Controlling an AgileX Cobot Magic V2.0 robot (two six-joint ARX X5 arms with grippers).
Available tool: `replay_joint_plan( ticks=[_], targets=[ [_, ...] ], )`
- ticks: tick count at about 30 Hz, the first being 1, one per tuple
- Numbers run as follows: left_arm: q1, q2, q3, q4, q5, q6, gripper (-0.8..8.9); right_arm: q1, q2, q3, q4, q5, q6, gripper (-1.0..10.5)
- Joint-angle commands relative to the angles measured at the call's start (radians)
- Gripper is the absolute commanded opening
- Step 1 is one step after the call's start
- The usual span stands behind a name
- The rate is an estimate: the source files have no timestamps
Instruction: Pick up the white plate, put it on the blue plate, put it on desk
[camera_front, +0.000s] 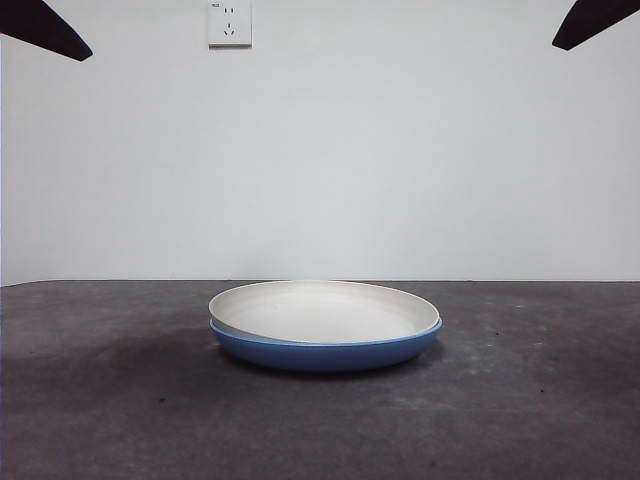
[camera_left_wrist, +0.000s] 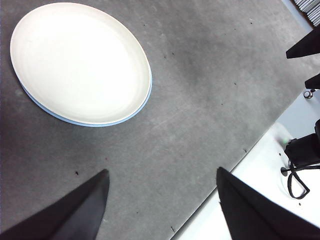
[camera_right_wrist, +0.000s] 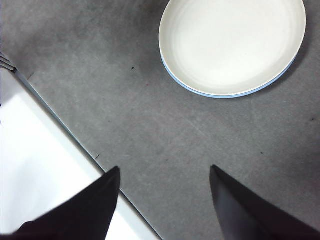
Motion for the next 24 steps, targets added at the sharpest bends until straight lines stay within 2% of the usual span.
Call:
replay_joint_plan(
  ticks=[1,4,6,8,10,11,24],
  targets=[
    [-0.005,0.006,0.008,0.011,0.005,0.011,3.39,0.008,0.007,0.013,0.007,0.0,-0.011,2.8],
    [-0.005,0.006,0.008,0.01,0.005,0.011,3.36,0.008,0.007,0.013,0.005,0.0,-0.011,2.8],
    [-0.005,0.006,0.008,0.01,0.005,0.011,2.93,0.008,0.007,0.013,-0.002,0.0,-0.011,2.6],
    [-0.005,0.006,0.008,0.01,0.005,0.011,1.89,0.008,0.007,0.013,-0.017,0.0,-0.011,1.6],
    [-0.005,0.006,0.008,0.011,0.005,0.011,0.44,0.008,0.007,0.013,-0.033,0.0,-0.013,0.2],
    [-0.005,0.006,0.008,0.01,0.005,0.011,0.01,0.008,0.007,0.013,-0.038,0.0,-0.015,0.1],
    [-0.005,0.006,0.008,0.015,0.005,0.011,0.09,0.008,0.006,0.014,-0.019,0.0,-0.015,0.1]
  ],
)
